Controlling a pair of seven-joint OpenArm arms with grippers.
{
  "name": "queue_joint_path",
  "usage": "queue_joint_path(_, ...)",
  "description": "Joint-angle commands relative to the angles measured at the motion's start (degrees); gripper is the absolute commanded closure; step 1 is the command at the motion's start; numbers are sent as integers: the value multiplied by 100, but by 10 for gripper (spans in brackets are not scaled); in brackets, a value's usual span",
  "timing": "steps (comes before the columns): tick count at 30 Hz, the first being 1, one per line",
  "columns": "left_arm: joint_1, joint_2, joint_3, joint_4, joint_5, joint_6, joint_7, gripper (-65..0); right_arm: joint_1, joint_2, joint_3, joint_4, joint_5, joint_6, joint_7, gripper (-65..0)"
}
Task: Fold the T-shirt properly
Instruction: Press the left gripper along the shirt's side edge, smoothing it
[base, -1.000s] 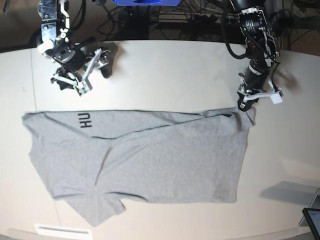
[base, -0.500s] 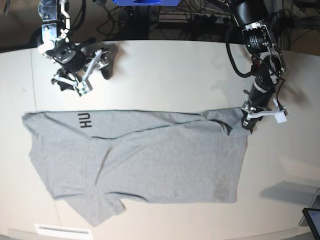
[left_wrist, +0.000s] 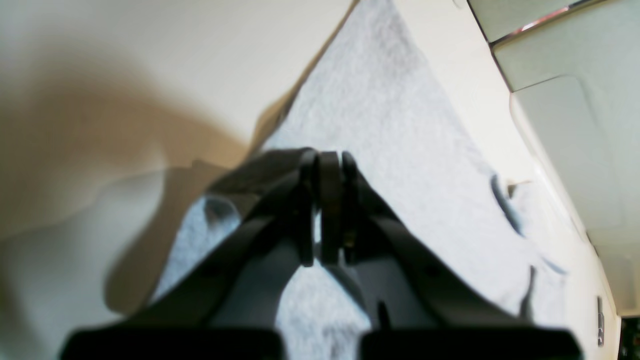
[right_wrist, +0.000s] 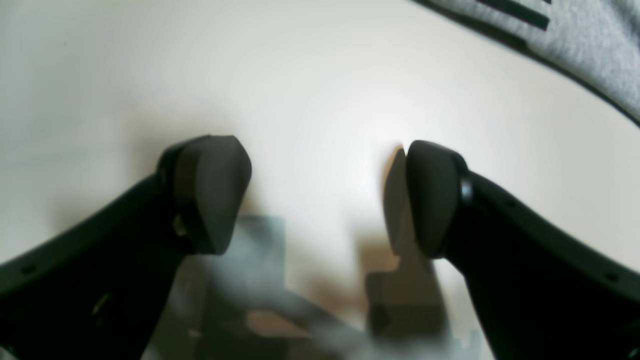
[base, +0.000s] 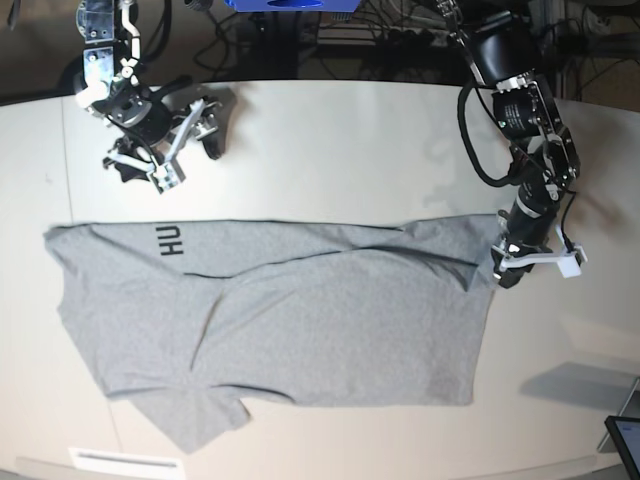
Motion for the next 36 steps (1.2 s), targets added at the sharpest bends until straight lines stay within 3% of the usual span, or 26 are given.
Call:
queue_joint_path(1, -154, -62, -8, 65, 0, -75, -77, 0, -91, 34, -15, -151, -362, 9, -680, -493)
queue_joint_path(20, -1086, -62, 1, -709, 870, -75, -86, 0, -91, 25, -24, -151, -362, 9, -680, -493)
queue_joint_path(36, -1341, -141, 1, -1316, 1274, -75, -350, 0, -91, 25, -24, -151, -362, 9, -680, -493)
